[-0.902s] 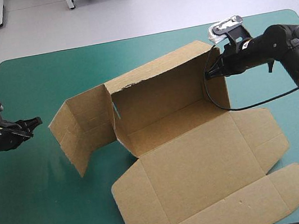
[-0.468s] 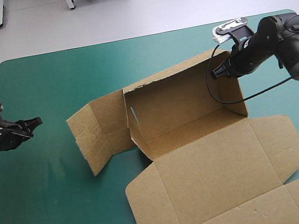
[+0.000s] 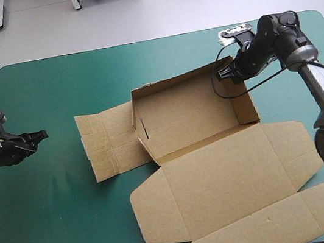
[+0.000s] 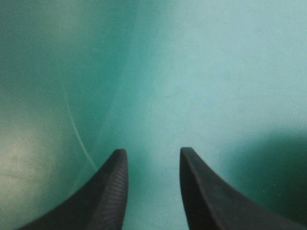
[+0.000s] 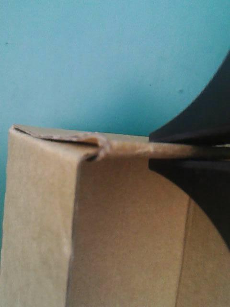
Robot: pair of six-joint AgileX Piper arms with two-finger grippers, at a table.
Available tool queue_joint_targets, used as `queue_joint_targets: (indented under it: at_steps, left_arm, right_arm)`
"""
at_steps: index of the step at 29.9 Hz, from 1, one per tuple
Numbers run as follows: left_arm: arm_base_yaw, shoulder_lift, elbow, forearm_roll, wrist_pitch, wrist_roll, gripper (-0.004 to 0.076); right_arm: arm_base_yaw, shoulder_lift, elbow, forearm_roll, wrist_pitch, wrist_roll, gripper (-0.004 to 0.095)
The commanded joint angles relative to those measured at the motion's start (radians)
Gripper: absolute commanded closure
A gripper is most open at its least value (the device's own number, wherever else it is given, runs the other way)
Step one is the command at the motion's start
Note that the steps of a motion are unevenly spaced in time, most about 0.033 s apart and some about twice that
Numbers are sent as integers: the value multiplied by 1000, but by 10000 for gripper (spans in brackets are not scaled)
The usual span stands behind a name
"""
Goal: Fold the box
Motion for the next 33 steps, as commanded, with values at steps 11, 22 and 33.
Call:
queue_joint_targets:
  at_steps: [11, 22, 33]
  left_arm:
    - [3, -31, -27, -26, -10, 27, 463]
    - [3, -31, -27, -28, 5, 31, 463]
    - [3, -31, -27, -25, 15, 33, 463]
  right_arm:
    - [0, 61, -111, 0, -66, 0, 603]
    - [0, 50, -170, -9, 15, 0, 345]
    - [0, -146, -151, -2, 44, 2, 345]
